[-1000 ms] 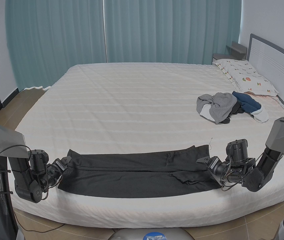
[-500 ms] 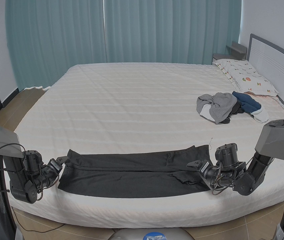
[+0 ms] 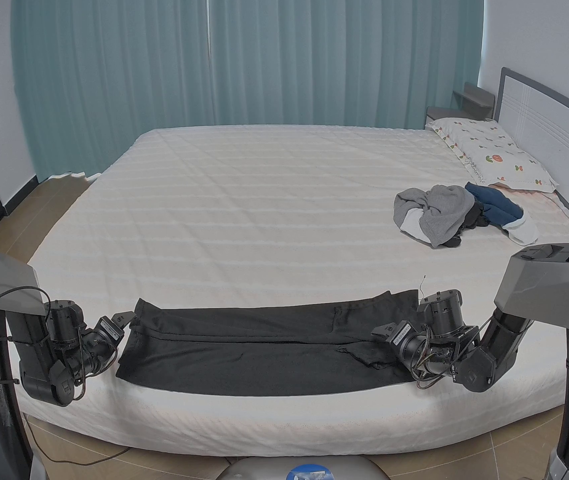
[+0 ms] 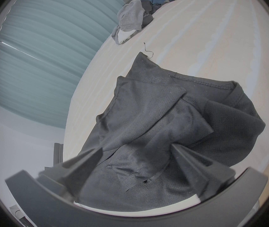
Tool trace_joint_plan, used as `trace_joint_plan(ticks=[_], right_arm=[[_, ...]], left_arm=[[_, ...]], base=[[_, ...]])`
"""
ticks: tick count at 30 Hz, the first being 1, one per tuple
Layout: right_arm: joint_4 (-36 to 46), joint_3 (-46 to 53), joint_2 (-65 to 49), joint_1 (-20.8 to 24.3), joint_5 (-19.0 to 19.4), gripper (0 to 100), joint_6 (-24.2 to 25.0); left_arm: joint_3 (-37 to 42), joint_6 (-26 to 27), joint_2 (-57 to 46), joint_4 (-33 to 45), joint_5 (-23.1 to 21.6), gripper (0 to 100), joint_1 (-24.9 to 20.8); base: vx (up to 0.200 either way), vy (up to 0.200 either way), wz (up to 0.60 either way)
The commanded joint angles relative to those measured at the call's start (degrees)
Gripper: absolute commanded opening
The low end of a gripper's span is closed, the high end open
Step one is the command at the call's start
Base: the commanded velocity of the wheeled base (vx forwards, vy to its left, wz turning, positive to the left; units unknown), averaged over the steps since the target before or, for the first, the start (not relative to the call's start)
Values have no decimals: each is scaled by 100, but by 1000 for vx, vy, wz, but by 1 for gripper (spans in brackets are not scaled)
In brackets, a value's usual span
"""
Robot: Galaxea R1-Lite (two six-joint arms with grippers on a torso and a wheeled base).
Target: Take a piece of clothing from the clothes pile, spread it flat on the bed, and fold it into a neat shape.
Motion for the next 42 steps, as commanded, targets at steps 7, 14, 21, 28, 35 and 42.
trace_joint_plan(ticks=[7,14,21,28,35,42], right_arm=[[30,289,-302,10,-10,0,-2],[56,456,-575,-16,-1,0,130],[136,649,-891,10,-1,0,130],[232,728,-1014,10,7,0,121],[303,922,-1120,204,34,0,95],[452,851,-979,292,51,0,95]], left_arm=[[-21,4,48,-2,6,100,7],[-21,4,57,-2,15,100,7],[-21,13,57,-2,15,100,7],[-21,13,57,-2,15,100,7],[-91,31,127,-2,15,100,7],[6,22,118,-2,50,100,-10]], base=[[0,0,0],[0,0,0],[0,0,0],[0,0,0],[0,0,0],[0,0,0]])
